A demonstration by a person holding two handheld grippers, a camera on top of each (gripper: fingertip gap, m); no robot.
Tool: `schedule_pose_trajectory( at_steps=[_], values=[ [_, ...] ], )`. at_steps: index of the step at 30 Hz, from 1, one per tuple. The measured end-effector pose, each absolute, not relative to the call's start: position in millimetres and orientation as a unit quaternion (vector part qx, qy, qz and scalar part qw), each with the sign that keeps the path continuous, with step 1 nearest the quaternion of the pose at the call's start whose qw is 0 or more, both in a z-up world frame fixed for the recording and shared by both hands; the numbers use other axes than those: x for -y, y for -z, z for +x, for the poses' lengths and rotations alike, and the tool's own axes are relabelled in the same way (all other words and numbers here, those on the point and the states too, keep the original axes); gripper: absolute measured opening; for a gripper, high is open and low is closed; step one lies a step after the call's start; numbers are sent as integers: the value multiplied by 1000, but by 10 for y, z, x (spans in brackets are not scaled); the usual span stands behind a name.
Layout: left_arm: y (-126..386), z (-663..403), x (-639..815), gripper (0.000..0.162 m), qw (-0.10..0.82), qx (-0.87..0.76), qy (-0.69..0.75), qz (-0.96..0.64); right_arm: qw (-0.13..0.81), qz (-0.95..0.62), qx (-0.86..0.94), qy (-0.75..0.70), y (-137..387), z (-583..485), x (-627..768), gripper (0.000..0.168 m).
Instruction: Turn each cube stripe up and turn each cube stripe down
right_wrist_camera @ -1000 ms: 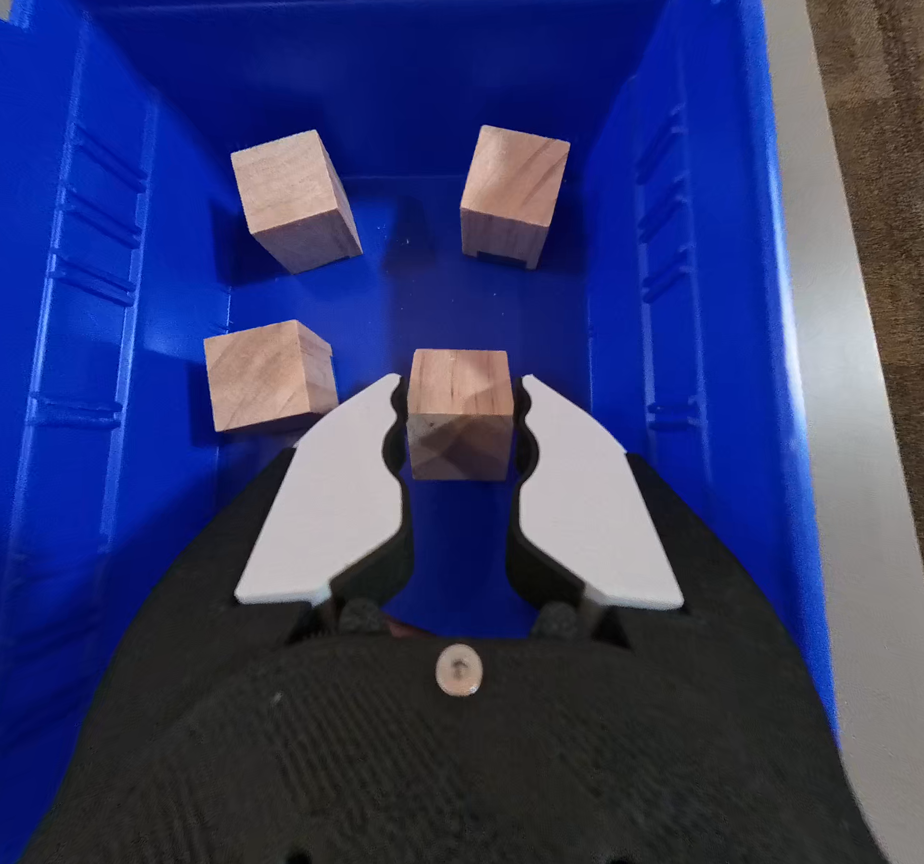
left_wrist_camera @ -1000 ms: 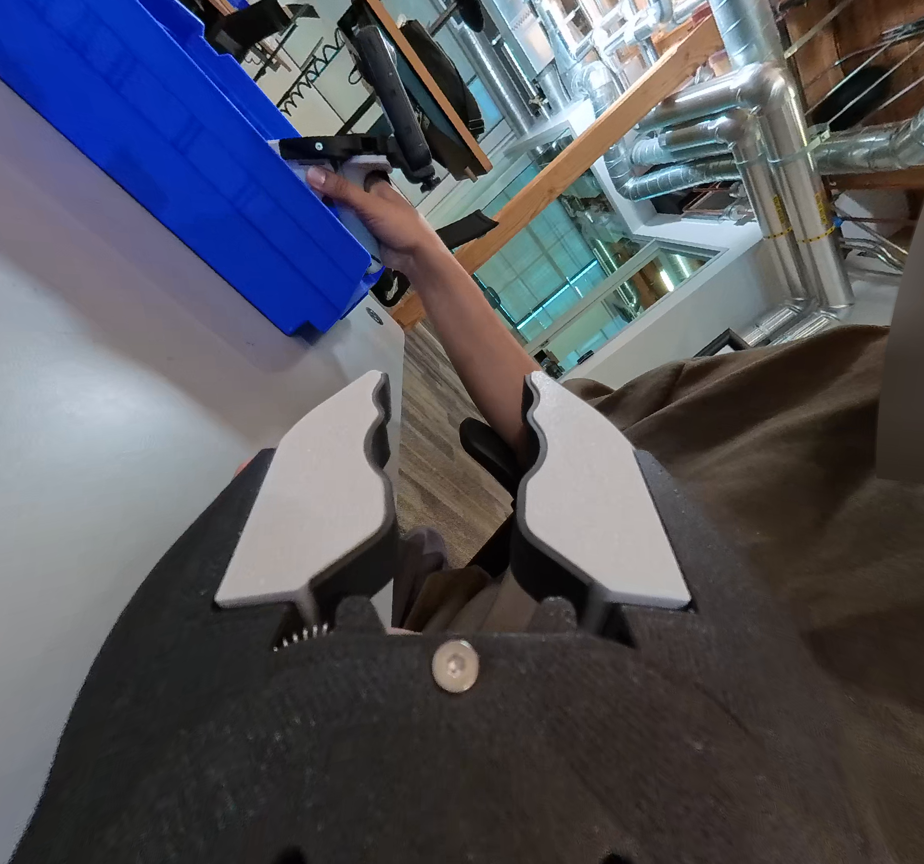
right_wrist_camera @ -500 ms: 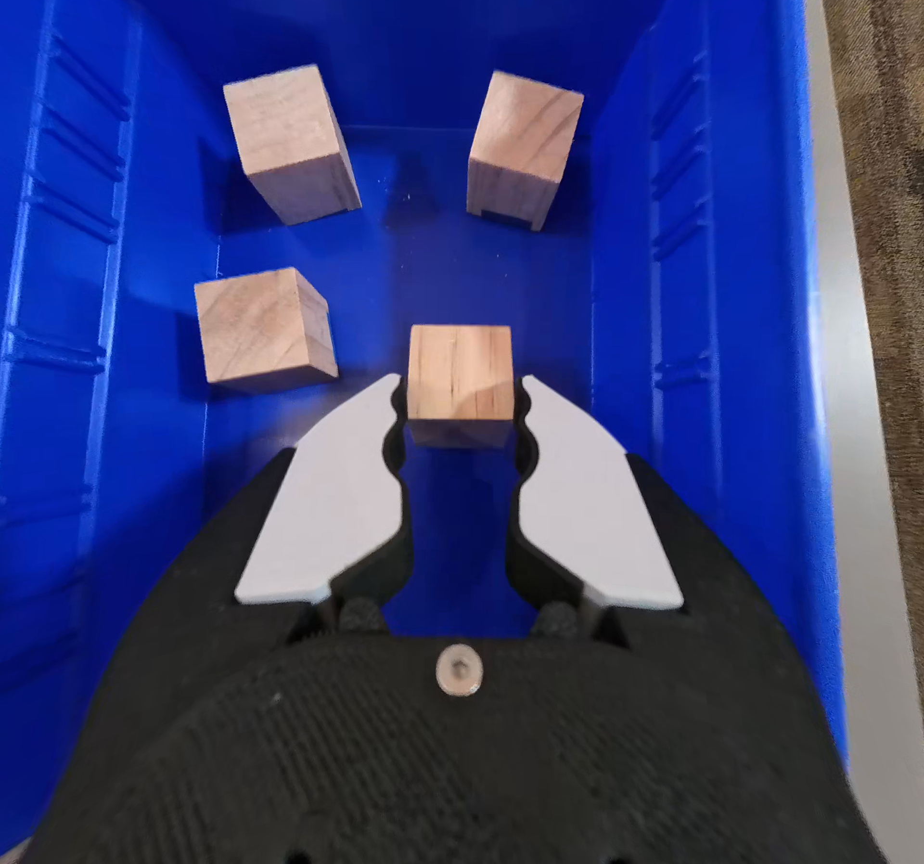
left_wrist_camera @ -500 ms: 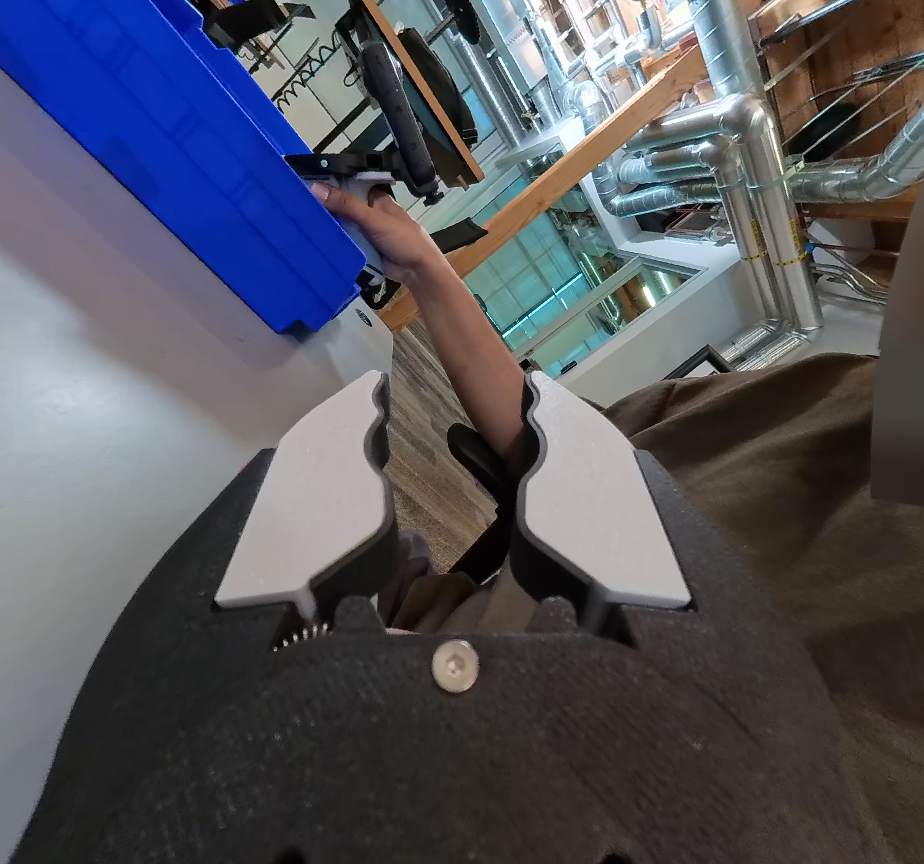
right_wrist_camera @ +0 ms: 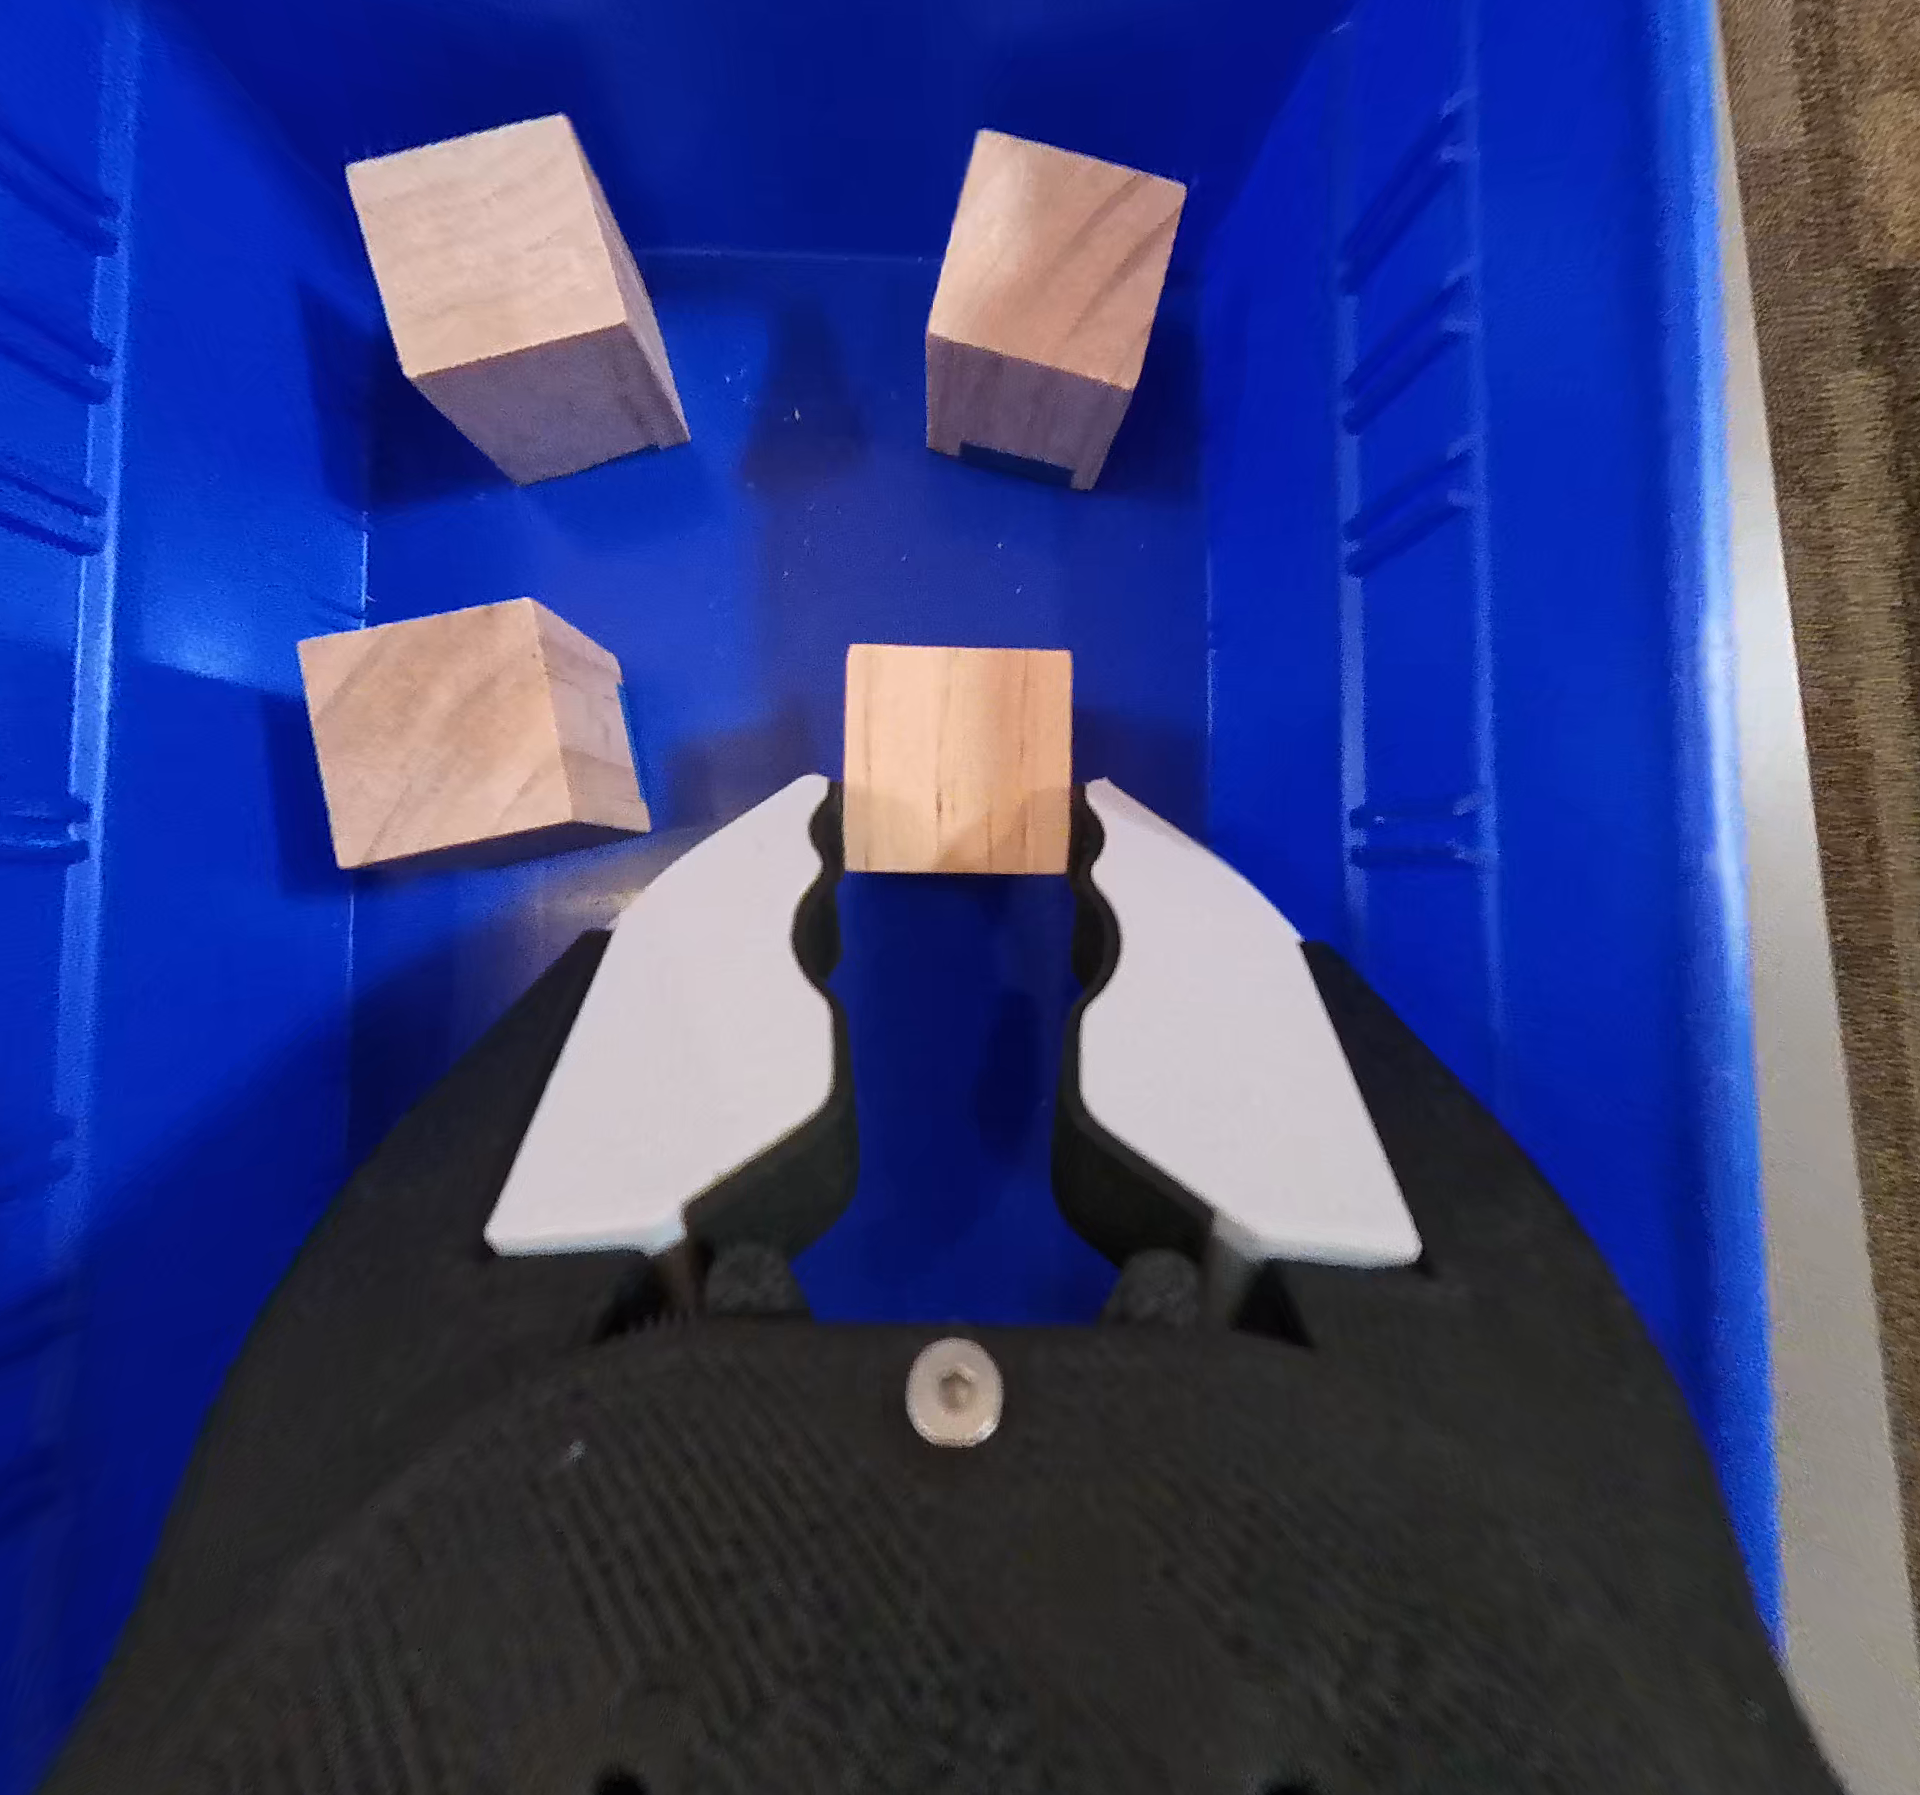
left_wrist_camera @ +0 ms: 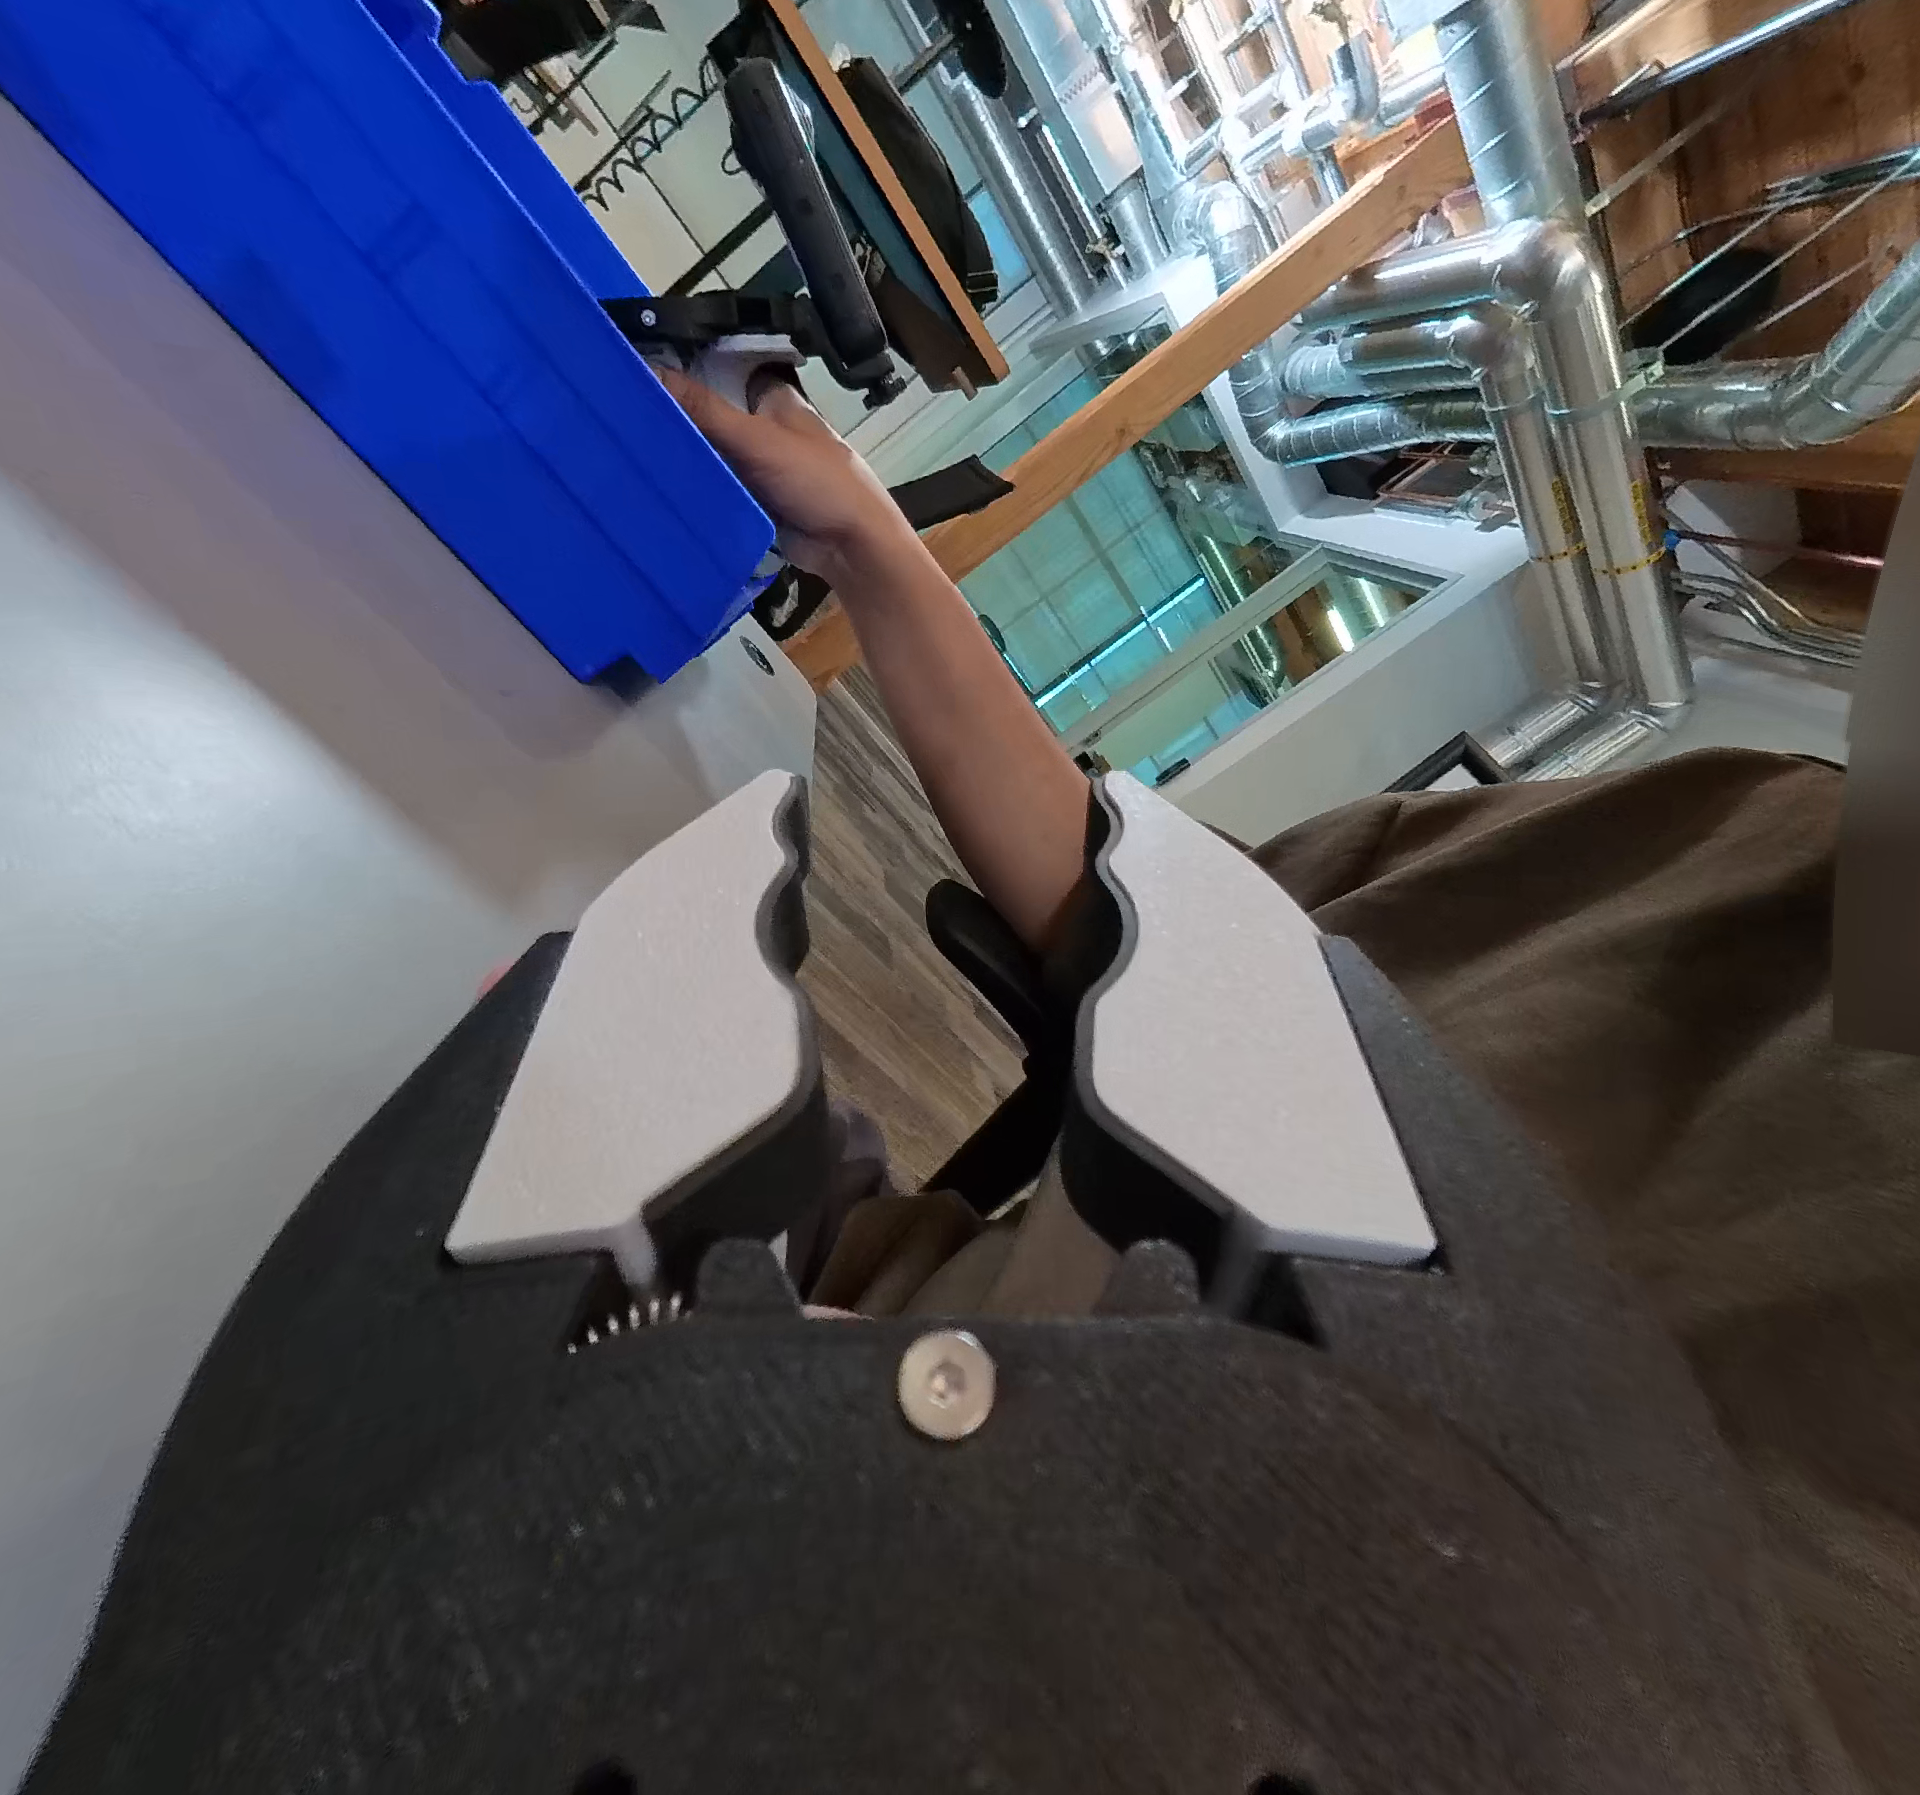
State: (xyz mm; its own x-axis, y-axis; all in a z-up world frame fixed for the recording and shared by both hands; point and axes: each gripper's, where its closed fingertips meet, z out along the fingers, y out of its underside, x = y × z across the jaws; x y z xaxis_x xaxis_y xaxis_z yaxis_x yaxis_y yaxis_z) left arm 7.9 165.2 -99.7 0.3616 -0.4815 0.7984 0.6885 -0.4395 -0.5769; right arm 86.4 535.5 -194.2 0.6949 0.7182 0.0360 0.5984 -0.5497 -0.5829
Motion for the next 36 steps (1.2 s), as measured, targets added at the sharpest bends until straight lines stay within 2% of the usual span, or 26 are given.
schedule_pose_trajectory(
  at_steps=[5, 6, 8, 12, 16, 19, 22, 24, 29, 32, 33, 36],
  values=[
    [990, 54, -1658, 50, 533, 78, 546, -642, 290, -873, 378, -103, 1936, 874, -5349, 43],
    [993, 55, -1659, 50, 532, 79, 546, -642, 296, -869, 383, -102, 1918, 869, -5344, 47],
    [997, 59, -1659, 50, 529, 80, 548, -643, 320, -854, 400, -88, 1818, 883, -5352, 67],
    [1007, 61, -1662, 50, 530, 77, 545, -645, 388, -819, 415, -83, 1392, 860, -5335, 73],
    [1042, 51, -1676, 51, 529, 71, 538, -652, 471, -715, 462, -231, 703, 374, -4814, 67],
    [1100, 4, -1675, 59, 532, 36, 513, -672, 507, -530, 526, -431, 56, -14, -3795, 63],
    [1242, -213, -1706, 64, 564, -19, 405, -719, 493, -414, 505, -575, -263, -69, -2966, 44],
    [1144, -448, -1708, 66, 597, -34, 333, -729, 442, -394, 497, -635, -153, -123, -2555, 43],
    [25, -1717, -1162, 62, 755, 31, 78, -650, 308, -420, 537, -664, 577, -377, -1855, 48],
    [-51, -2791, -526, 61, 746, 160, -91, -640, 274, -413, 576, -651, 741, -495, -1630, 49],
    [38, -3077, -330, 63, 728, 197, -117, -646, 274, -412, 580, -648, 759, -525, -1601, 49],
    [143, -3555, 14, 72, 731, 311, -1, -607, 264, -419, 571, -655, 772, -571, -1566, 48]
  ],
)
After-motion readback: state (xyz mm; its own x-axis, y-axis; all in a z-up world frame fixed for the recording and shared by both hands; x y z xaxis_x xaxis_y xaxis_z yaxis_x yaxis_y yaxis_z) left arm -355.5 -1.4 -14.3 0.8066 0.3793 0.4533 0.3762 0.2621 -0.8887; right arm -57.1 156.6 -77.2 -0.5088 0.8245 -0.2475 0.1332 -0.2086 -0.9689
